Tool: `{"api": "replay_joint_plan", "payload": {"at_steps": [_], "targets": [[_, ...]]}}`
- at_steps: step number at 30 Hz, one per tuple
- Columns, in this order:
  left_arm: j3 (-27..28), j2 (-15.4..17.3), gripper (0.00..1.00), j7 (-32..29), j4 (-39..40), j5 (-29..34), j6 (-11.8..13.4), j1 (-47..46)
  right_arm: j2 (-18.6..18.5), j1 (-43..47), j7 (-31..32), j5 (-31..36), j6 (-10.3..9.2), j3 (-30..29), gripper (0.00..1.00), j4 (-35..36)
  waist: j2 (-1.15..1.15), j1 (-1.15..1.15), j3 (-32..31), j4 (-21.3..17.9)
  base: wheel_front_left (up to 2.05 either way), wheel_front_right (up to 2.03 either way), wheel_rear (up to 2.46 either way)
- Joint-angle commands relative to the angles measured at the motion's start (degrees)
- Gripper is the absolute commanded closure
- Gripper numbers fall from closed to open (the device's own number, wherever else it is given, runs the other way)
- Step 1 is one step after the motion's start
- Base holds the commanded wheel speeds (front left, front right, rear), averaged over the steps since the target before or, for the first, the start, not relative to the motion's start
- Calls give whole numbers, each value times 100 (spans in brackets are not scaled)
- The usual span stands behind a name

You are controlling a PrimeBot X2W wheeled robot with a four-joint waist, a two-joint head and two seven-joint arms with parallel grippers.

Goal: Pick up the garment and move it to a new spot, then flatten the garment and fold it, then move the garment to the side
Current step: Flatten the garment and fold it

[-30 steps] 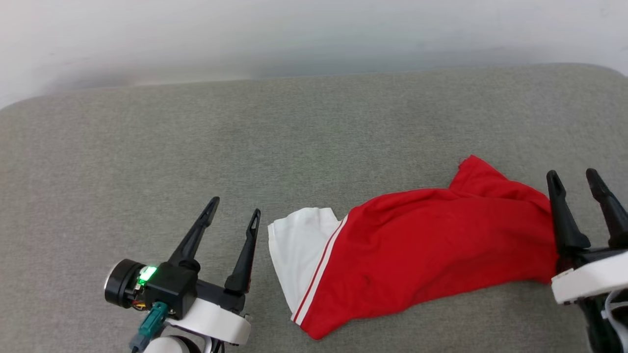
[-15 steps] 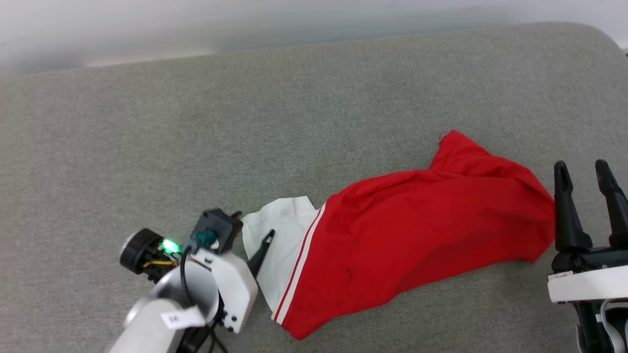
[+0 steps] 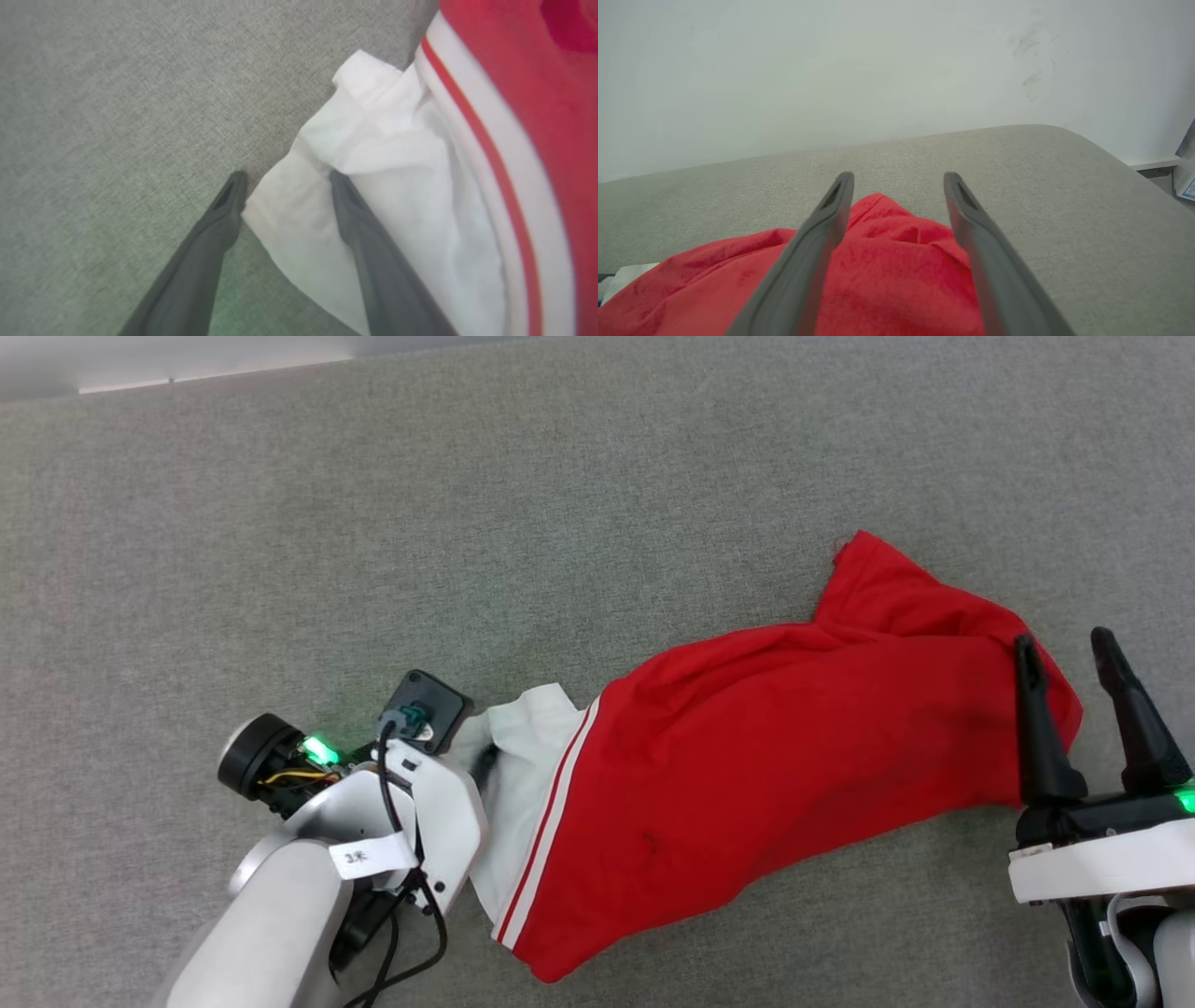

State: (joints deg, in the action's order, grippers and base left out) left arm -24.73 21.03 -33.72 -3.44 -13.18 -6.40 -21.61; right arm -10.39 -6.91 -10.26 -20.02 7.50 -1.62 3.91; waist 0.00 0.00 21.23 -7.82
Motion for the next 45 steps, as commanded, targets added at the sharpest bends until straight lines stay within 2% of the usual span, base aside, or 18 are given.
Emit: {"api": "replay_joint_plan", "payload": {"at_steps": [1, 11, 17, 25, 30, 34, 35, 36, 37, 40, 45], "targets": [[57, 48, 100, 43, -190, 63, 111, 29, 18, -51, -24, 19, -2, 3, 0, -12, 0, 0, 6, 7, 0, 0, 0], [892, 137, 100, 1441, -454, -207, 619, 141, -33, -17, 140, 115, -2, 112, 0, -54, 0, 0, -267, 242, 0, 0, 0], [1515, 274, 100, 1970, -551, -505, 892, 266, -35, 23, 241, 139, -2, 145, 0, -23, 0, 0, -405, 344, 0, 0, 0], [2185, 528, 100, 2253, -786, -793, 1198, 652, 5, 59, 307, 175, -2, 176, 0, -6, 0, 0, -441, 417, 0, 0, 0], [2238, 545, 100, 2214, -944, -857, 1257, 1031, 32, 82, 339, 181, -2, 167, 0, -47, 0, 0, -463, 447, 0, 0, 0], [2136, 426, 100, 2188, -1061, -914, 1227, 1348, 56, 107, 362, 198, -2, 129, 0, -122, 0, 0, -564, 511, 0, 0, 0], [2075, 407, 93, 2176, -1076, -900, 1200, 1418, 66, 112, 375, 205, -2, 122, 0, -138, 0, 0, -599, 529, 0, 0, 0], [2011, 375, 54, 2190, -1082, -883, 1162, 1459, 77, 119, 384, 199, -2, 118, 0, -150, 0, 0, -638, 550, 0, 0, 0], [1951, 342, 0, 2244, -1062, -861, 1128, 1486, 85, 124, 402, 199, -2, 123, 0, -165, 0, 0, -679, 569, 0, 0, 0], [1834, 265, 0, 2549, -942, -790, 1064, 1481, 88, 154, 431, 208, -2, 125, 0, -199, 0, 0, -826, 627, 0, 0, 0], [1637, 229, 0, 3528, -529, -490, 922, 1335, 102, 213, 494, 216, -2, 130, 0, -226, 0, 0, -1052, 717, 0, 0, 0]]}}
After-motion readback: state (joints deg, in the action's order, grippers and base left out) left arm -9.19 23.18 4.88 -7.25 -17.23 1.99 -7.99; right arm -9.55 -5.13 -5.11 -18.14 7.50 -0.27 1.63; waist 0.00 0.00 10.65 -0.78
